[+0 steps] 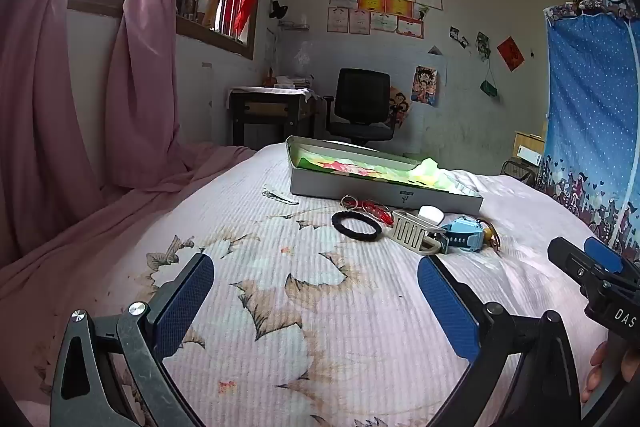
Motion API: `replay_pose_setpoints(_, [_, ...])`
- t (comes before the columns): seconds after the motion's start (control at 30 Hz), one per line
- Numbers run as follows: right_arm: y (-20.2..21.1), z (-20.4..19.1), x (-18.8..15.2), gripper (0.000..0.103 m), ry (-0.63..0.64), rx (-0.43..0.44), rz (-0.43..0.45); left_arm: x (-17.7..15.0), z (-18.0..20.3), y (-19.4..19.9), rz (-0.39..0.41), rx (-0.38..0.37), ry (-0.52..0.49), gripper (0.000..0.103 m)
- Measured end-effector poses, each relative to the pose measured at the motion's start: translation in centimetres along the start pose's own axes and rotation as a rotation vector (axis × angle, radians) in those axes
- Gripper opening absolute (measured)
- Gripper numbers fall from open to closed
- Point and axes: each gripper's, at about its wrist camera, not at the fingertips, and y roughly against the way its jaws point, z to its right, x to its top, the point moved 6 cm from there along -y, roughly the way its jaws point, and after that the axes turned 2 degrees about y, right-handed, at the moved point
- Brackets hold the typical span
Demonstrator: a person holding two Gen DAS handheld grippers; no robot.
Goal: Organize jewelry
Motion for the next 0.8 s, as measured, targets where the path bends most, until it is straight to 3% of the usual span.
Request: replay_pose_setpoints(0.8, [0.12,0.06,-0.05,0.102,0.000,0.005,-0.001,0.02,0.03,0.00,0.003,0.002,-0.006,0.103])
